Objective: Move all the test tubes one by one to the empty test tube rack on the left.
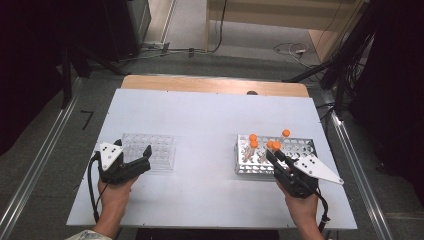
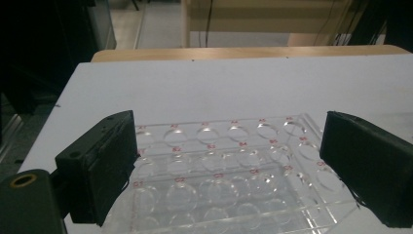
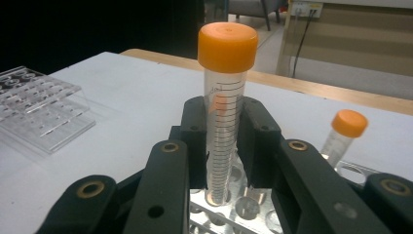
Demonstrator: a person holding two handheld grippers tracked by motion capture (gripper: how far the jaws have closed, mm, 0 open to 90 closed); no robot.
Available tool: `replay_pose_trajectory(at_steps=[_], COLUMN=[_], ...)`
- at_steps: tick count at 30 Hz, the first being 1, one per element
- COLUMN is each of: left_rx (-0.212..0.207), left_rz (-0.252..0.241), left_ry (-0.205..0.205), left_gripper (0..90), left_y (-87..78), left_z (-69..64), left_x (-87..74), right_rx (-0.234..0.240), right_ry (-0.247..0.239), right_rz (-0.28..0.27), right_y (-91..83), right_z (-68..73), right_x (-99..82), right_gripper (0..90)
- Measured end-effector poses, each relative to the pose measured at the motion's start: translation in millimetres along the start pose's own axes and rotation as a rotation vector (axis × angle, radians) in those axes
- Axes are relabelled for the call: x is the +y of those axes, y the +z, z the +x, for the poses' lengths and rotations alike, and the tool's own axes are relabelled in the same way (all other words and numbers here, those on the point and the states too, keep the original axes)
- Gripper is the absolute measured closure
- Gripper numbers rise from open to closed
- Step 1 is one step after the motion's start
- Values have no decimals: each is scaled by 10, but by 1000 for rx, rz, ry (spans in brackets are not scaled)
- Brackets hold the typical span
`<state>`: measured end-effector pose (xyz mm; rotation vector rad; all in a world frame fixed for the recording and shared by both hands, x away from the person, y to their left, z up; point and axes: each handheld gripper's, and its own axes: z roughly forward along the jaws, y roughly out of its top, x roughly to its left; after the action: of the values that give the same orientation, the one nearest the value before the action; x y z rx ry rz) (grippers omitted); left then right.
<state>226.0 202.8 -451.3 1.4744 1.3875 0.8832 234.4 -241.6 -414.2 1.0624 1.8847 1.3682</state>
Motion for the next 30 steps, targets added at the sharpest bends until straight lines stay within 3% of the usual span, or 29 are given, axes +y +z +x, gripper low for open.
replay_pose_trajectory(at_steps=[15, 30], left_rx=[-81, -123], left_rz=[-14, -12], left_ry=[43, 65], left_gripper=[68, 69], left_y=[40, 80], left_z=[-239, -353], left_x=[68, 93], right_rx=[69, 158], right_ry=[-24, -52], right_rz=[16, 45], right_y=[123, 306], right_z=[178, 444], right_x=[1, -18], right_gripper=[721, 721])
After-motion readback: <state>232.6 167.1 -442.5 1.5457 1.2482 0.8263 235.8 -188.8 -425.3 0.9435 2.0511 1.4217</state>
